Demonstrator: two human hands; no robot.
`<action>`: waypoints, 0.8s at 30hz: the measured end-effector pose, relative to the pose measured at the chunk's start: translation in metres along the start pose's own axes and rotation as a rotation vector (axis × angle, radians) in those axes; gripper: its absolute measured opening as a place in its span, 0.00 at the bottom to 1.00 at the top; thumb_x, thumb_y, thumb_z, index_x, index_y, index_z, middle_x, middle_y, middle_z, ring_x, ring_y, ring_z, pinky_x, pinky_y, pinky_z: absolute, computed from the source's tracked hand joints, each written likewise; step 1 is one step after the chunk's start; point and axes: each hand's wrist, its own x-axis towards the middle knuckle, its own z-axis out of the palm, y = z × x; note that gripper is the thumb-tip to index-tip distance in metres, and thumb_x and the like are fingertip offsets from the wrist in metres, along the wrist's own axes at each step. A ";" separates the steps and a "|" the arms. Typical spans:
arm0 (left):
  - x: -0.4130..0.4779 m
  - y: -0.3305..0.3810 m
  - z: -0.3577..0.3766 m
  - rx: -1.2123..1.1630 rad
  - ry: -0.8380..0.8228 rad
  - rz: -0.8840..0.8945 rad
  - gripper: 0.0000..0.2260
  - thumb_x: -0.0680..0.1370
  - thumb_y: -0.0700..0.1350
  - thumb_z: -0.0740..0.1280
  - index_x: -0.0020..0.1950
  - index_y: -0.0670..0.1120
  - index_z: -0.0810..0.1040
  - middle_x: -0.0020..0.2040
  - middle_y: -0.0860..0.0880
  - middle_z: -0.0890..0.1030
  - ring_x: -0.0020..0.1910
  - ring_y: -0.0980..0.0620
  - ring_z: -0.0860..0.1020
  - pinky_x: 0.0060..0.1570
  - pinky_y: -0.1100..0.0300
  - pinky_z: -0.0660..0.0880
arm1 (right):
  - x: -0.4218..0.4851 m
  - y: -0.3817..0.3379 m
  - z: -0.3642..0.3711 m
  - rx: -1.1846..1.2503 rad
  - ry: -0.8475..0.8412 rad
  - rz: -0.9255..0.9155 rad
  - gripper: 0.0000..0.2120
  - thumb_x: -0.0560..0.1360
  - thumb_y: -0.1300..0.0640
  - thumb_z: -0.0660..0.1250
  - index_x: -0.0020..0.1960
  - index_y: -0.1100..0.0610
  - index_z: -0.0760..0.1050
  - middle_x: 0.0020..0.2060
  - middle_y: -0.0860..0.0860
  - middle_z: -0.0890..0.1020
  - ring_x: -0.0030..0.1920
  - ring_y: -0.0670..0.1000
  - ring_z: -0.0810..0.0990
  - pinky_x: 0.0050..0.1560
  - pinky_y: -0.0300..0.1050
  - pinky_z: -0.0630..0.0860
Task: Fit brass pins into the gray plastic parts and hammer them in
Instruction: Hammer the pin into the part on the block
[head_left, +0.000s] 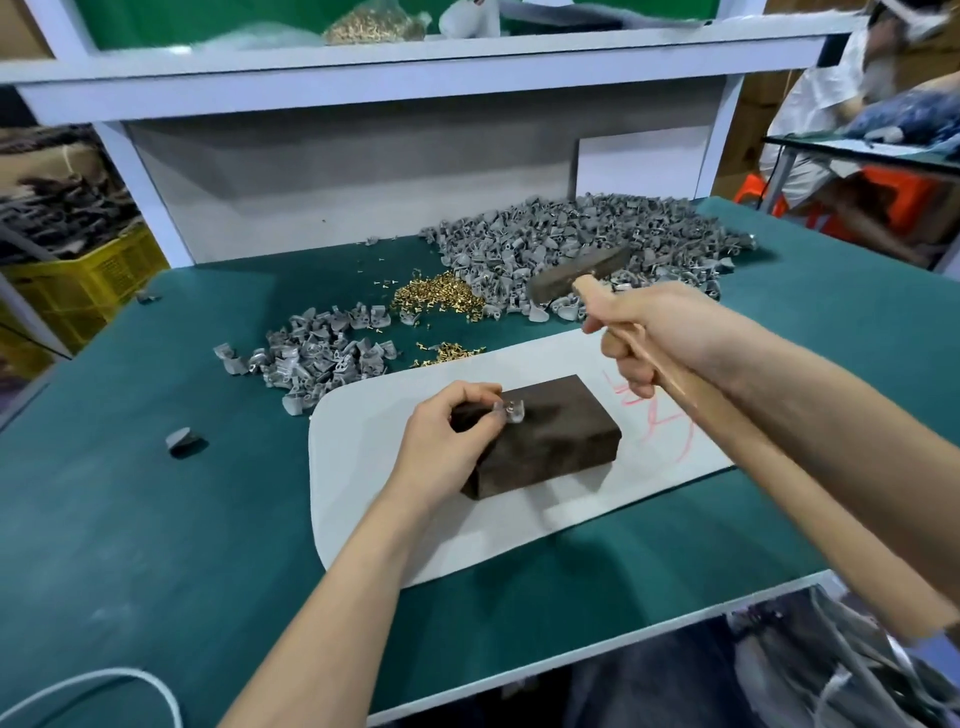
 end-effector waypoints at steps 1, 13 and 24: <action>0.000 0.000 0.000 0.004 -0.002 0.001 0.05 0.74 0.37 0.70 0.41 0.46 0.79 0.52 0.52 0.82 0.47 0.61 0.79 0.53 0.65 0.74 | -0.003 -0.003 0.002 -0.088 -0.013 -0.017 0.05 0.78 0.62 0.62 0.44 0.62 0.70 0.23 0.53 0.76 0.17 0.48 0.68 0.19 0.35 0.66; 0.000 0.002 0.001 -0.008 0.010 -0.009 0.04 0.74 0.33 0.68 0.42 0.41 0.81 0.51 0.50 0.82 0.45 0.62 0.79 0.55 0.60 0.75 | -0.024 -0.001 0.028 -0.473 -0.108 -0.016 0.17 0.81 0.46 0.51 0.43 0.57 0.67 0.23 0.51 0.63 0.17 0.46 0.57 0.18 0.32 0.60; 0.000 0.004 0.001 -0.014 0.007 -0.031 0.04 0.74 0.35 0.69 0.41 0.42 0.81 0.52 0.50 0.82 0.43 0.64 0.79 0.50 0.66 0.75 | -0.021 -0.005 0.034 -0.415 -0.212 0.080 0.19 0.82 0.43 0.48 0.41 0.55 0.64 0.22 0.49 0.60 0.16 0.45 0.55 0.18 0.31 0.60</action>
